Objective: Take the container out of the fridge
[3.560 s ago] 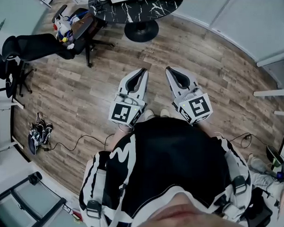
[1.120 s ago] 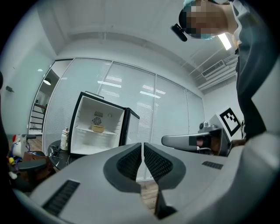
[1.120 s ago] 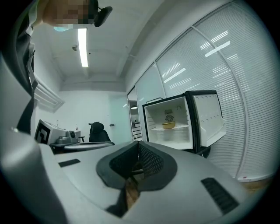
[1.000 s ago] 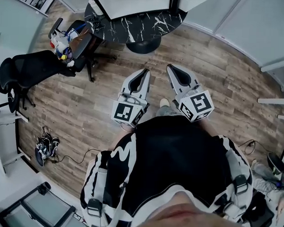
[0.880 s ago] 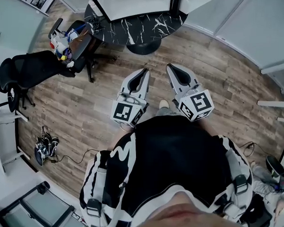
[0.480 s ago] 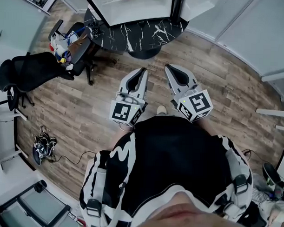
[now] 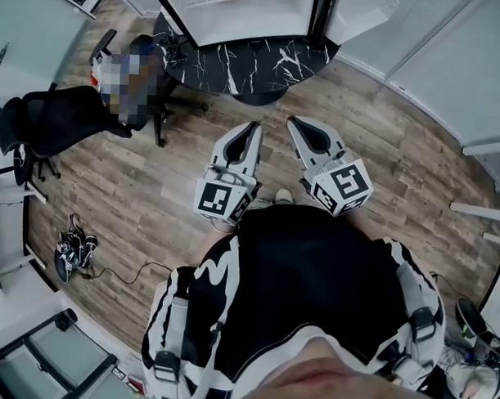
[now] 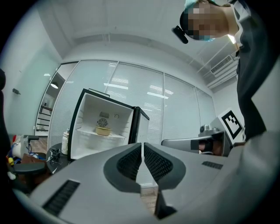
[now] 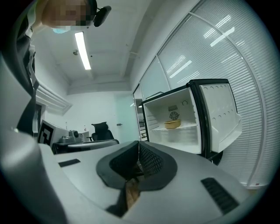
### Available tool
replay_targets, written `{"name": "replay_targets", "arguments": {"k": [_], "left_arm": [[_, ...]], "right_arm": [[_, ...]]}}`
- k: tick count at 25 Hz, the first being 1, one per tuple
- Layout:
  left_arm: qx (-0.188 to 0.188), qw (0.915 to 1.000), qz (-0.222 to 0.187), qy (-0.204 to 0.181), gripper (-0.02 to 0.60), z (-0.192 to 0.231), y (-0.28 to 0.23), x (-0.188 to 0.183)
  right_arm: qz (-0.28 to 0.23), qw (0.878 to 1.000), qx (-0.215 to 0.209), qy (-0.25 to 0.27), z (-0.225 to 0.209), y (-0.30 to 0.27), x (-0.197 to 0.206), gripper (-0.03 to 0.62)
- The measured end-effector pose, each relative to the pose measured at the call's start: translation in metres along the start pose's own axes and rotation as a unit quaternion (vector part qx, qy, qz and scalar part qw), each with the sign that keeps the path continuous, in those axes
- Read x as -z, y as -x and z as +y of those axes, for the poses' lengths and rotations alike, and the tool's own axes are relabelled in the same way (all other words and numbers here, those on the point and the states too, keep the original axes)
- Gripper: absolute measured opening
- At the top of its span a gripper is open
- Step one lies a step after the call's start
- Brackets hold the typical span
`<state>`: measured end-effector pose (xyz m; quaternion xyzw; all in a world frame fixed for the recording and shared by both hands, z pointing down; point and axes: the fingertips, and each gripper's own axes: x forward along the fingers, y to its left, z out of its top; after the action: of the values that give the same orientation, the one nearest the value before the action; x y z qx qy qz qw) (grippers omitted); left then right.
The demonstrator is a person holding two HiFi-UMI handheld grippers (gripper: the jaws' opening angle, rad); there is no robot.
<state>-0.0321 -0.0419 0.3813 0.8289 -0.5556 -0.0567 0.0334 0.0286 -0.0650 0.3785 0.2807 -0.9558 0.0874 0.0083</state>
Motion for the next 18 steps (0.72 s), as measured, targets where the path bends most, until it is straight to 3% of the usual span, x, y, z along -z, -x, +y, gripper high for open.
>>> {"name": "replay_targets", "arguments": {"k": [18], "left_arm": [[-0.012,0.9999,0.007,0.001,0.023,-0.006,-0.003,0.003]], "right_arm": [[0.003,1.0,-0.004,-0.012,-0.013,0.005,0.003,0.012]]}}
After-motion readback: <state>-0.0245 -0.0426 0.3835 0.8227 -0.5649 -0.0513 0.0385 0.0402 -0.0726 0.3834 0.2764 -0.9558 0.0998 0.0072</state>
